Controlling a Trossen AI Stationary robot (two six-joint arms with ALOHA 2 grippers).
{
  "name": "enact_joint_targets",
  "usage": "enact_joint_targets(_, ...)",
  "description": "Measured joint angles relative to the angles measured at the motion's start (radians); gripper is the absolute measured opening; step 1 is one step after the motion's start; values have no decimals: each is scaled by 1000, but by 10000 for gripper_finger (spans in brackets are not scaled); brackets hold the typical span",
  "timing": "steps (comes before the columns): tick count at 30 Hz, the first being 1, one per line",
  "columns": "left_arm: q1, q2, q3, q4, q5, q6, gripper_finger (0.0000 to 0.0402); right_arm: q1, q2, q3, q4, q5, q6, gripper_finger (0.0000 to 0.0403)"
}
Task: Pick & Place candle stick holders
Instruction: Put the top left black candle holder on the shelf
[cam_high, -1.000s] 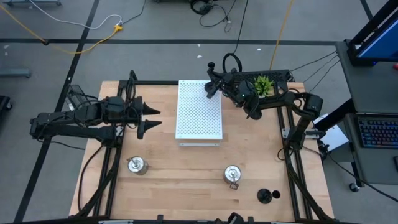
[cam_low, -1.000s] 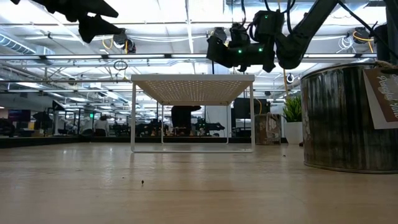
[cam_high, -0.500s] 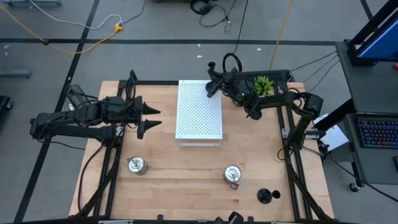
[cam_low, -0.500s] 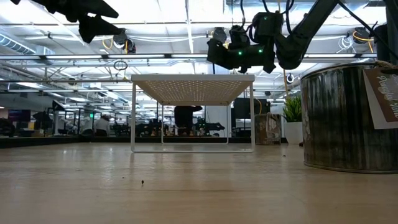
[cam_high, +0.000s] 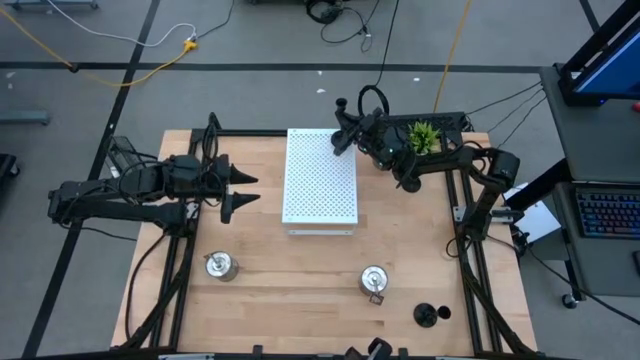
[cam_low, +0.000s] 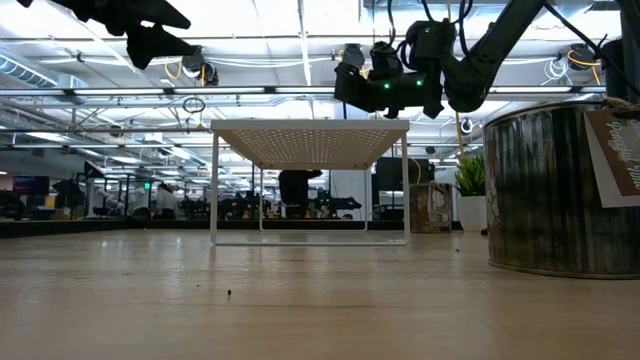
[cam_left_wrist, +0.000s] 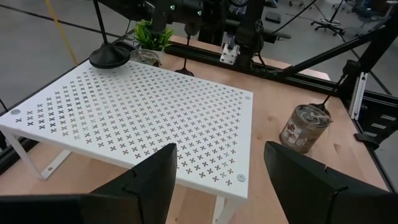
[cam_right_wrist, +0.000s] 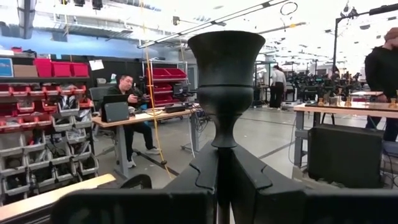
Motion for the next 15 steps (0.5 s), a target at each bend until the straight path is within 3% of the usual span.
enact_joint_targets(15,0,0,0,1,-1,10,248,-5,0,0,-29,1,23,9)
